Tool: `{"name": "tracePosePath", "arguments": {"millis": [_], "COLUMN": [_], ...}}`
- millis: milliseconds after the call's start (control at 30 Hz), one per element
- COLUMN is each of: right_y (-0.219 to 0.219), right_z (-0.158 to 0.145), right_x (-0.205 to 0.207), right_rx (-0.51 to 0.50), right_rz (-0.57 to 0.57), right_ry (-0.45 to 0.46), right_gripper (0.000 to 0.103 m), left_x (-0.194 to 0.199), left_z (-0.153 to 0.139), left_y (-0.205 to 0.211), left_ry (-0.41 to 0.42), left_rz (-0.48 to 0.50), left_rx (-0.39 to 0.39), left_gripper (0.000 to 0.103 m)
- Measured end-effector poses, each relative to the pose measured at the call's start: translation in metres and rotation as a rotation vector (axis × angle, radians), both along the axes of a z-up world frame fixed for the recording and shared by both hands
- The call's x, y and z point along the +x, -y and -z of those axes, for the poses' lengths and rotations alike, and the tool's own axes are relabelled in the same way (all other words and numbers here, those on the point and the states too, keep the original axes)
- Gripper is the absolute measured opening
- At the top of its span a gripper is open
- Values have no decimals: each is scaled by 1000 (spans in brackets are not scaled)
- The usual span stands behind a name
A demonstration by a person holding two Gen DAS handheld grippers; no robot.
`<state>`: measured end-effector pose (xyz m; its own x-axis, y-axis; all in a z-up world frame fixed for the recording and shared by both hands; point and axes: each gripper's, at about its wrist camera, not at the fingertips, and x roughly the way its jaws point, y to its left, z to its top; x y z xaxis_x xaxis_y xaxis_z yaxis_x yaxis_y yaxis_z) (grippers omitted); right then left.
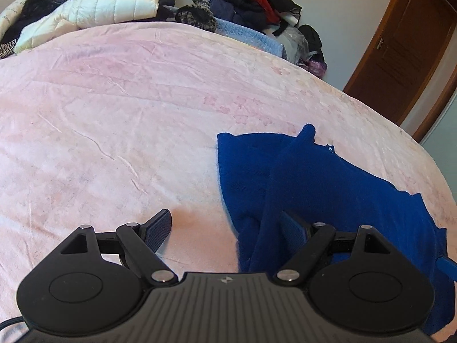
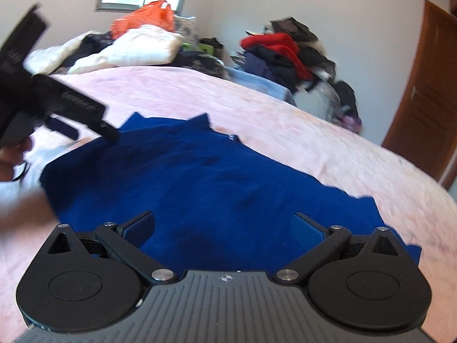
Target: Fold small clothes
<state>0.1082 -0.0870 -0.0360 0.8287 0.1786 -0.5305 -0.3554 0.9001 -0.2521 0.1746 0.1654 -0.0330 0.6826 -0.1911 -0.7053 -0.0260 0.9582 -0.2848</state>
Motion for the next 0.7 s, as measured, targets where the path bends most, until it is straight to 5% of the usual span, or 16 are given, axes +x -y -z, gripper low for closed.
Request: {"name": "tracePosePath", "arguments": {"millis": [233,367,700], "right_y": [-53,-88,-131], "right_z": [5,21,46], "right_x": [-27,-45,-30], "right_rx": [-72,-202,-444], "right_rz": [-154,-224,-147], "right_ry": [-9,25,194], "right_gripper": [98,98,97], "left_x": [35,56,101], "left_z": [4,4,10], "left_y": [-1,-6,1], "left_ry": [-61,-93,-135], "left_rz": [89,132,265], "left_rx": [-50,-122,-265], "left_gripper": [87,96,100]}}
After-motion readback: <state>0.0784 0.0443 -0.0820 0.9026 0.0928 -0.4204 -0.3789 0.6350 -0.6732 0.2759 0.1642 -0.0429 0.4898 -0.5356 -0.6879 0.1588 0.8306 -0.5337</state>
